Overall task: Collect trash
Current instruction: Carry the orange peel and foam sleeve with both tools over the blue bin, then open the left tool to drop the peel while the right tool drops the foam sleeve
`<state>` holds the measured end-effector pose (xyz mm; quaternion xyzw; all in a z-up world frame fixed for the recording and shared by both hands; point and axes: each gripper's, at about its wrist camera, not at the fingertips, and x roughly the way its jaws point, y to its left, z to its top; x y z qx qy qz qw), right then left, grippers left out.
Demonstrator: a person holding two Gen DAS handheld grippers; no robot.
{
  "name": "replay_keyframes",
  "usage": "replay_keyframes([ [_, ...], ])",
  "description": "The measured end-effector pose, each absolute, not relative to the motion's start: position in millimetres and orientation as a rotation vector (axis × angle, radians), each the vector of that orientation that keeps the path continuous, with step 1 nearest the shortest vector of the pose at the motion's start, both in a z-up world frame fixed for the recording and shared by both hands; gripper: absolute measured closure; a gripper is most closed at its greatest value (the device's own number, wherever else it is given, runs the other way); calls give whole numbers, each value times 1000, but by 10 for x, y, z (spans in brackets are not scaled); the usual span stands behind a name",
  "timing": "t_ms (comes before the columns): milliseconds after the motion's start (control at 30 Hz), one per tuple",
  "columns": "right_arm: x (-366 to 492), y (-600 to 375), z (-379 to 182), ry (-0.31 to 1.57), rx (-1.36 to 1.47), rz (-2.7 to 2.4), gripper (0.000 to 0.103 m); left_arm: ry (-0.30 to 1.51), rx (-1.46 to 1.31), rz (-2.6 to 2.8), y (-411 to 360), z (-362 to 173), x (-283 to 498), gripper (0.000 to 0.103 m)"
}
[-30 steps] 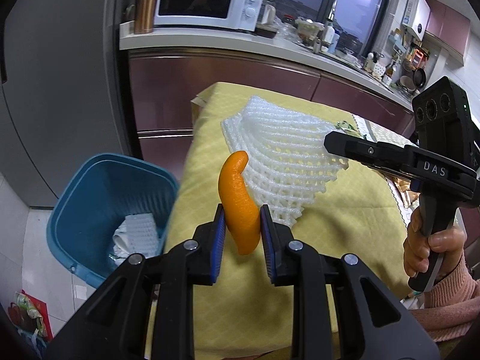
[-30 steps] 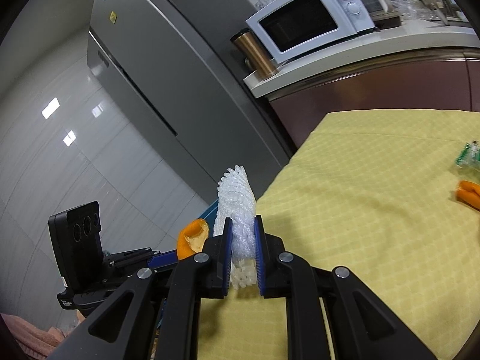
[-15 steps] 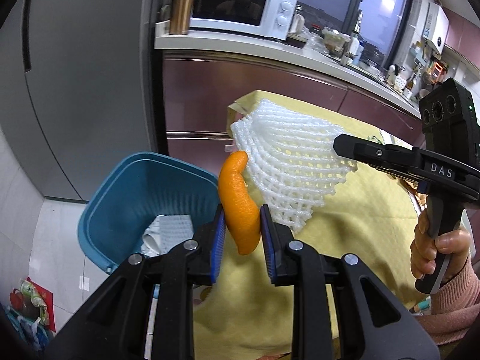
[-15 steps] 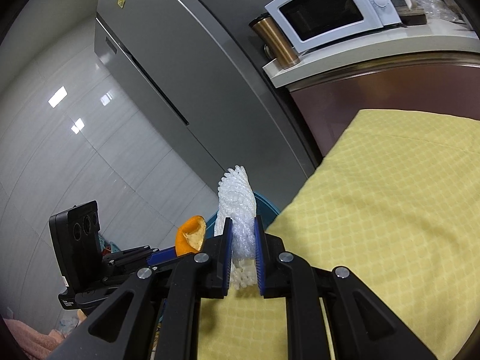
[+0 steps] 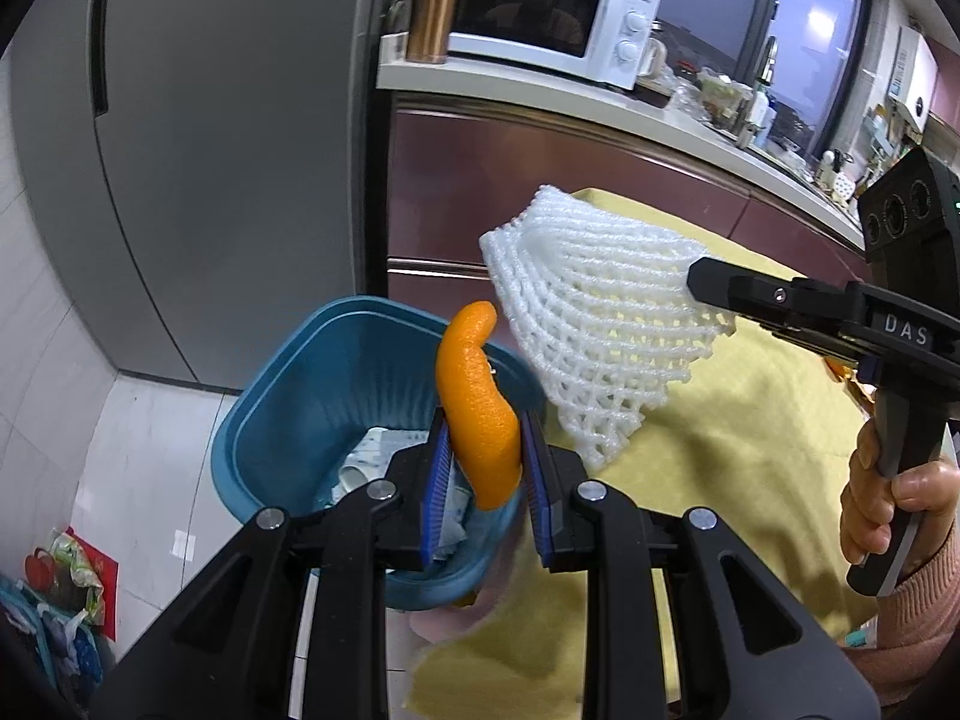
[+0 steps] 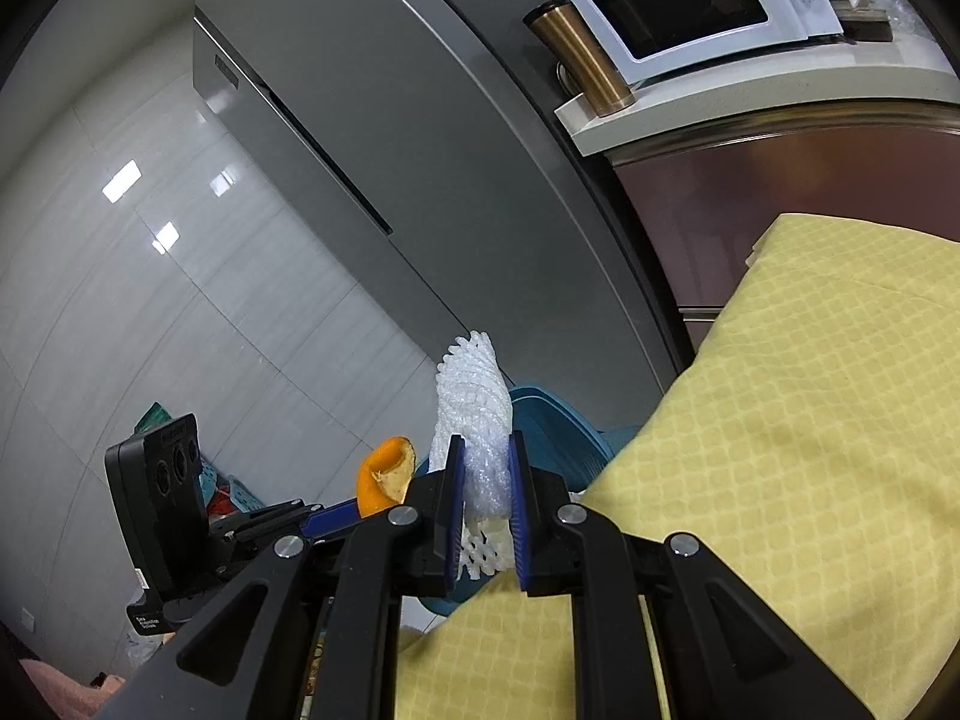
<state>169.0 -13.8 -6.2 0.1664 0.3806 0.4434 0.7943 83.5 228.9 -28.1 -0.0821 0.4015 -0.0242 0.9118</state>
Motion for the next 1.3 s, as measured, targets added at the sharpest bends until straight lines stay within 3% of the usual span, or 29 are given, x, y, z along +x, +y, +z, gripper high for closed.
replay_keyframes([
  [1300, 1897, 734, -589, 1033, 187, 917, 86, 990, -227, 59, 2704, -1144, 1431, 77],
])
